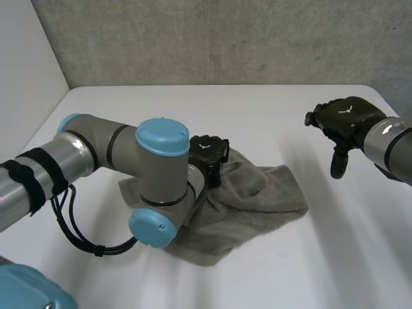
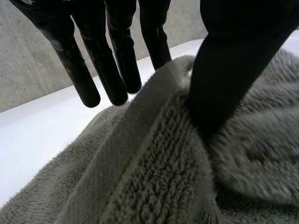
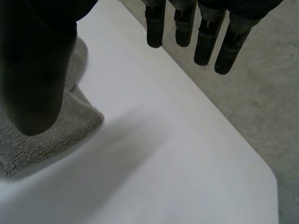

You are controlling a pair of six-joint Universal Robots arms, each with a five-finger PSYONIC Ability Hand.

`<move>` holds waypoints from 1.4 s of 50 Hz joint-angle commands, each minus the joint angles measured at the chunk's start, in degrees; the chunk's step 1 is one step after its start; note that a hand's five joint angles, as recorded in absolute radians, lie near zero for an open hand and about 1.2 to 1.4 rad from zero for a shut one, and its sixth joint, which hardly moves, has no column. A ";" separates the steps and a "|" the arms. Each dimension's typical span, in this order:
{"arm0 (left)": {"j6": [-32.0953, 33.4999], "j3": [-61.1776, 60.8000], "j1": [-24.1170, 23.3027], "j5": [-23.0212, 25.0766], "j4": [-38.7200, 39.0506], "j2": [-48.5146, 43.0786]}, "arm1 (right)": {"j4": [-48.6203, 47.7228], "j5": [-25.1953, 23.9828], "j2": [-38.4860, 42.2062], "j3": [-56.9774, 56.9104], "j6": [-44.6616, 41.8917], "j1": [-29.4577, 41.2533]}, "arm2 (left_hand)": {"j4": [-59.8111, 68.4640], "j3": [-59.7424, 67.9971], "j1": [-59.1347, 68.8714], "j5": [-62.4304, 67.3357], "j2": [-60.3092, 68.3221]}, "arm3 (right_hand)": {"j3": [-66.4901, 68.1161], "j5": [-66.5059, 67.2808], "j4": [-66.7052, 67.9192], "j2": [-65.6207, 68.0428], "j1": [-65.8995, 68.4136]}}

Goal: Fold the towel.

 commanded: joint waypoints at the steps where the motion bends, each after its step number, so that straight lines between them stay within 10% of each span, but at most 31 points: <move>1: 0.07 -0.09 1.19 -0.73 -0.74 2.24 | -0.29 -0.21 2.75 -0.03 0.17 0.45 | 28.19 28.29 27.65 28.65 28.26 | -4.13 -3.52 -5.11 -4.51 -3.44; 14: -0.10 -19.61 4.62 -0.65 3.04 37.94 | -9.16 -2.94 5.82 -3.55 10.01 0.80 | 28.19 28.29 27.65 28.65 28.26 | -4.13 -3.52 -5.11 -4.51 -3.44; 24: -0.10 -28.57 6.56 5.15 6.29 61.14 | -8.47 -25.40 19.33 -21.18 38.89 0.88 | 28.19 28.29 27.65 28.65 28.26 | -4.13 -3.52 -5.11 -4.51 -3.44; 32: -0.10 -33.85 9.19 5.86 8.93 70.37 | 1.89 -39.13 34.01 -30.78 42.98 9.21 | 28.19 28.29 27.65 28.65 28.26 | -4.13 -3.52 -5.11 -4.51 -3.44; 34: -0.02 -35.25 10.85 5.94 9.63 71.07 | 4.17 -39.23 36.12 -32.10 41.67 11.06 | 28.19 28.29 27.65 28.65 28.26 | -4.13 -3.52 -5.11 -4.51 -3.44; 39: -0.02 -35.87 15.76 6.21 10.59 70.11 | 9.28 -36.09 38.52 -38.15 35.08 13.28 | 28.19 28.29 27.65 28.65 28.26 | 65.72 66.33 64.74 65.34 66.40; 49: -2.29 -23.95 27.29 7.44 17.27 57.74 | 8.50 -22.62 35.18 -65.16 38.75 9.15 | 28.19 28.29 27.65 28.65 28.26 | 65.87 66.48 64.89 65.49 66.56; 51: -3.44 -19.70 27.21 7.18 17.54 55.16 | 0.55 -10.40 31.95 -68.49 39.98 8.62 | 28.19 28.29 27.65 28.65 28.26 | 65.87 66.48 64.89 65.49 66.56; 56: -8.70 -3.82 26.95 2.89 17.10 46.92 | -7.74 1.71 25.09 -65.26 40.69 7.83 | 28.19 28.29 27.65 28.65 28.26 | 65.87 66.48 64.89 65.49 66.56; 65: -13.29 -4.05 25.36 -0.12 10.95 44.71 | -6.35 -14.71 22.61 -48.37 38.75 8.62 | 28.19 28.29 27.65 28.65 28.26 | 59.54 60.15 58.56 59.16 60.22; 67: -14.16 -8.60 25.19 0.67 9.81 45.58 | -5.04 -21.45 23.83 -41.28 38.49 9.23 | 28.19 28.29 27.65 28.65 28.26 | 1.46 2.07 0.48 1.07 2.14; 70: -14.34 -10.73 25.01 1.20 9.90 46.11 | -4.95 -24.28 27.94 -40.28 38.75 10.02 | 28.19 28.29 27.65 28.65 28.26 | -4.13 -3.52 -5.11 -4.51 -3.44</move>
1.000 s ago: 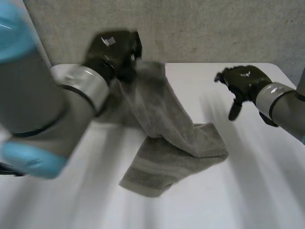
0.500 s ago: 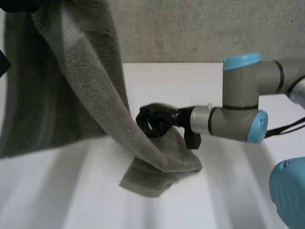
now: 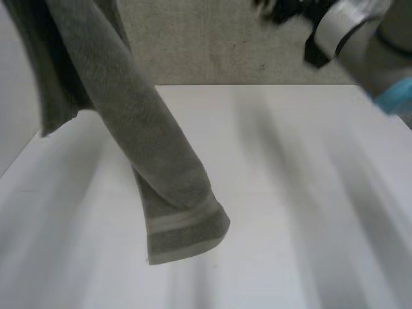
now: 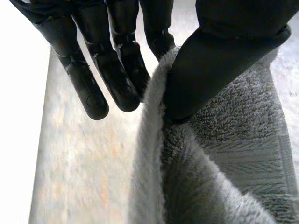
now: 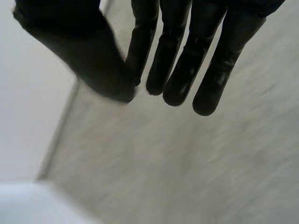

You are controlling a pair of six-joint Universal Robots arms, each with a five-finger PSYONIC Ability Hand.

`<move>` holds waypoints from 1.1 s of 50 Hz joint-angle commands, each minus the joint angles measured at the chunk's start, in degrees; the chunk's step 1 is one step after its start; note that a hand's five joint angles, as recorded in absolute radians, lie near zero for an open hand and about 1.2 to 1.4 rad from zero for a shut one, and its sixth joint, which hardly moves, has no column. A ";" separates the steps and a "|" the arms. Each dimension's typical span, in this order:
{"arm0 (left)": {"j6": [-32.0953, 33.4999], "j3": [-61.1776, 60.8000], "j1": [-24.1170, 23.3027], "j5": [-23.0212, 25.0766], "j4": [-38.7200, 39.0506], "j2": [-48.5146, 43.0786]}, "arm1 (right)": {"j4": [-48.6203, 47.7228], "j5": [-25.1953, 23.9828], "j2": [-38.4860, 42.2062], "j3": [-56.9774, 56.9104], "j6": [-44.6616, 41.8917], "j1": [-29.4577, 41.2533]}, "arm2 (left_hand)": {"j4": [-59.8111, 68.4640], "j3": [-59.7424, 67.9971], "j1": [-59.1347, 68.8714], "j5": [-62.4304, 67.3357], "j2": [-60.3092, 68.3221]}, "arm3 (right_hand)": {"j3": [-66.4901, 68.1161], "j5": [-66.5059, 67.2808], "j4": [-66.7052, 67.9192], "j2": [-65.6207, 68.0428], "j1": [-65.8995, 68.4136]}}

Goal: Fold the towel.

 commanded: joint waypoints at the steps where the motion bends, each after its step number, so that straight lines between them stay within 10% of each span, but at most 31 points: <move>1: -1.45 -8.83 -1.18 1.99 -2.32 2.84 | 2.26 -12.10 5.41 9.47 -0.34 1.58 | 10.25 10.27 11.63 11.40 10.21 | -39.45 -38.56 -39.37 -38.90 -39.45; 20: -1.54 -13.60 -3.29 5.95 -2.32 19.55 | 8.41 -17.72 27.74 3.49 6.34 15.21 | 10.25 10.27 11.63 11.40 10.21 | -36.34 -35.45 -36.26 -35.79 -36.34; 23: -1.54 -13.42 -3.20 6.04 -2.24 19.47 | 8.59 -16.85 27.48 2.27 6.43 15.47 | 10.25 10.27 11.63 11.40 10.21 | 12.52 13.41 12.60 13.07 12.52; 24: -1.54 -13.42 -3.20 6.04 -2.24 19.47 | 8.50 -15.10 26.78 0.52 6.43 15.47 | 10.25 10.27 11.63 11.40 10.21 | 30.37 31.26 30.45 30.92 30.37; 37: -1.62 -11.49 -1.80 5.60 1.80 11.05 | -2.46 13.37 9.31 -14.79 2.92 2.65 | 10.25 10.27 11.63 11.40 10.21 | 30.55 31.44 30.63 31.10 30.55; 44: -1.80 -12.62 -1.62 5.16 3.30 6.38 | -3.90 12.43 1.19 -4.86 -0.52 0.88 | 10.25 10.27 11.63 11.40 10.21 | 30.55 31.44 30.63 31.10 30.55; 55: -1.89 -29.65 -1.71 5.95 5.49 -0.74 | 8.06 5.39 -2.23 32.41 -30.75 4.66 | 10.25 10.27 11.63 11.40 10.21 | 30.55 31.44 30.63 31.10 30.55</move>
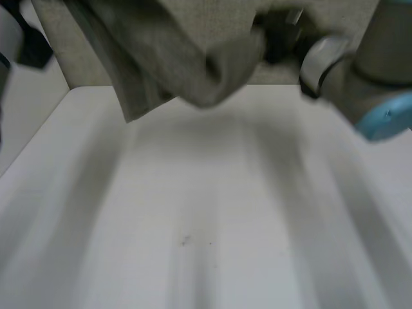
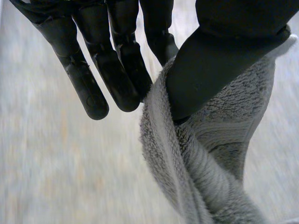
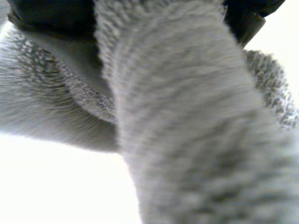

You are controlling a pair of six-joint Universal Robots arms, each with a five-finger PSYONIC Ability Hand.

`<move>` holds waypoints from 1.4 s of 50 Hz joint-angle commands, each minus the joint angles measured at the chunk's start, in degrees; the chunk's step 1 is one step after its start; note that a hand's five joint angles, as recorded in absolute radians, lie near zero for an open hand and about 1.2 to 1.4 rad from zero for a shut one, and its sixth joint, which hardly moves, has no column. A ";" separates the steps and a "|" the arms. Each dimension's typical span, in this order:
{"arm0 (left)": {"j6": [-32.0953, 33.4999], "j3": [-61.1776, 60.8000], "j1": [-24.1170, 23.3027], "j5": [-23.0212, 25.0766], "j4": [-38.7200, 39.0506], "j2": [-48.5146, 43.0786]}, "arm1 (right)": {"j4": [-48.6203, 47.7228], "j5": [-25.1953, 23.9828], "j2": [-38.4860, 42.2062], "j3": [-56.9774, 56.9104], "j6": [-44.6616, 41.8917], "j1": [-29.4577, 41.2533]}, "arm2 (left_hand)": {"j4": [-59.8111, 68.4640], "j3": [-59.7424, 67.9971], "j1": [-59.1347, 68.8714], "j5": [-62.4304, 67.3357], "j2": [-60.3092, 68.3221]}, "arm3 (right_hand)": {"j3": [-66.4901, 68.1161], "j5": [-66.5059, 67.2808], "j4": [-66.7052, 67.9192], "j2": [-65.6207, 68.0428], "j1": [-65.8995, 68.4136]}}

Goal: Fold the towel.

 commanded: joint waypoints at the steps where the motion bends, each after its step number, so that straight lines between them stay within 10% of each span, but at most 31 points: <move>1: 0.29 -13.13 -0.05 0.58 2.55 -4.04 | 8.19 -1.07 -1.01 26.19 -21.48 2.35 | 10.17 10.27 11.34 11.35 10.20 | 4.51 3.92 3.13 3.76 3.60; 11: 0.73 -24.05 0.65 0.67 5.90 -4.40 | 9.17 -0.36 -10.95 47.87 -31.37 1.56 | 10.17 10.27 11.34 11.35 10.20 | -0.14 -0.73 -1.52 -0.89 -1.05; 14: 0.73 -25.20 1.45 0.75 5.90 -4.14 | 10.13 -0.36 -15.41 51.45 -33.03 1.48 | 10.17 10.27 11.34 11.35 10.20 | -65.49 -66.08 -66.87 -66.24 -66.40; 31: 0.29 -33.46 7.34 6.82 5.99 6.06 | 9.08 -5.20 -24.48 49.19 -21.43 -8.37 | 10.17 10.27 11.34 11.35 10.20 | -65.49 -66.08 -66.87 -66.24 -66.40; 56: 0.64 -36.19 7.77 9.01 7.83 13.70 | 8.73 -9.85 -9.81 47.78 -14.49 -10.30 | 10.17 10.27 11.34 11.35 10.20 | -57.67 -58.26 -59.05 -58.42 -58.58; 61: 0.82 -35.31 9.00 9.10 9.06 13.00 | 9.43 -9.15 -6.82 45.85 -15.02 -7.14 | 10.17 10.27 11.34 11.35 10.20 | -27.39 -27.99 -28.78 -28.15 -28.30; 63: 0.82 -34.69 9.53 9.10 9.77 12.91 | 9.69 -8.10 -6.20 42.26 -15.63 -6.44 | 10.17 10.27 11.34 11.35 10.20 | 4.45 3.86 3.07 3.70 3.55; 70: 0.73 -24.71 9.10 8.67 12.58 7.74 | 8.03 -1.44 -8.22 22.80 -15.20 -6.26 | 10.17 10.27 11.34 11.35 10.20 | 4.51 3.92 3.13 3.76 3.60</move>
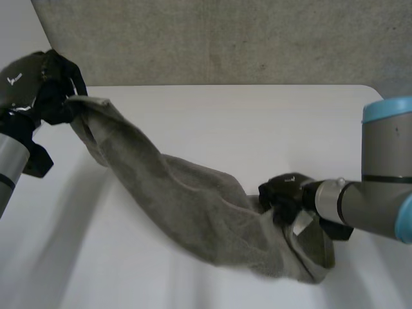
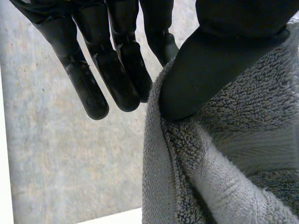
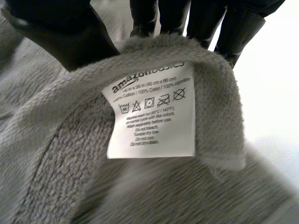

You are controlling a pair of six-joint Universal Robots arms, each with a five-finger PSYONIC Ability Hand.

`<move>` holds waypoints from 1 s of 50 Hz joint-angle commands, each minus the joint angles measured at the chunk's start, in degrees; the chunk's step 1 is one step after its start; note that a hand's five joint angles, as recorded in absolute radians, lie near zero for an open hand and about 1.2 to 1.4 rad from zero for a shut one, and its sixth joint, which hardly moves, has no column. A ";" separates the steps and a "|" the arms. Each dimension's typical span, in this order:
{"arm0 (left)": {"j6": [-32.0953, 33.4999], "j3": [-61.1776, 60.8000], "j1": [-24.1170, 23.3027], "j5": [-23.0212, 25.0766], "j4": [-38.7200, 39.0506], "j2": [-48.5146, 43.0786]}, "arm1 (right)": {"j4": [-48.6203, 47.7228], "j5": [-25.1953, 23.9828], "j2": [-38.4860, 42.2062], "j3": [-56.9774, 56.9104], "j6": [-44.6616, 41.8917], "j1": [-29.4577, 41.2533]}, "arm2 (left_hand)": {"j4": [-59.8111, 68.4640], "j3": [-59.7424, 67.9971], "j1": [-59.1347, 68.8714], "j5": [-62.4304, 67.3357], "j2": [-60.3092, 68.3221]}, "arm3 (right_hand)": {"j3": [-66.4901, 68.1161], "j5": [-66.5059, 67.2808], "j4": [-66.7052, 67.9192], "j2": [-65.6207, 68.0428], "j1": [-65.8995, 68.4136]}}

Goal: Fold the towel.

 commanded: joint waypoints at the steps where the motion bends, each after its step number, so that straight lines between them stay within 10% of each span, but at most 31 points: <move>1: -0.08 9.19 -0.36 -0.54 2.48 -4.84 | -3.75 7.93 -2.34 -25.85 0.42 0.52 | 10.14 10.26 11.32 11.33 10.20 | 4.46 3.88 3.29 3.68 3.63; 7: -1.40 30.19 -0.71 -3.79 2.39 -12.39 | -20.12 9.53 -4.63 -37.26 6.58 -0.10 | 10.14 10.26 11.32 11.33 10.20 | 4.46 3.88 3.29 3.68 3.63; 16: -11.92 44.70 -0.36 -15.12 2.30 -19.16 | -35.58 8.57 -10.25 -24.81 12.12 -0.27 | 10.14 10.26 11.32 11.33 10.20 | 4.46 3.88 3.29 3.68 3.63; 31: -15.19 12.09 0.26 -3.71 6.35 -21.71 | -35.06 -1.81 -4.47 7.63 -14.67 -2.11 | 10.14 10.26 11.32 11.33 10.20 | 4.46 3.88 3.29 3.68 3.63; 40: -5.20 -3.98 2.54 -1.60 9.07 -23.91 | -28.03 -1.64 -1.29 14.07 -27.87 -3.96 | 10.14 10.26 11.32 11.33 10.20 | 4.46 3.88 3.29 3.68 3.63; 46: 1.40 -8.91 5.35 -1.51 8.98 -19.18 | -22.59 -1.90 -6.02 15.39 -27.97 -8.00 | 10.14 10.26 11.32 11.33 10.20 | -56.07 -56.65 -57.23 -56.85 -56.90; 50: 2.47 -10.32 5.71 -1.33 8.98 -15.29 | -22.14 -1.99 -8.94 15.21 -21.98 -8.80 | 10.14 10.26 11.32 11.33 10.20 | -65.54 -66.12 -66.71 -66.32 -66.37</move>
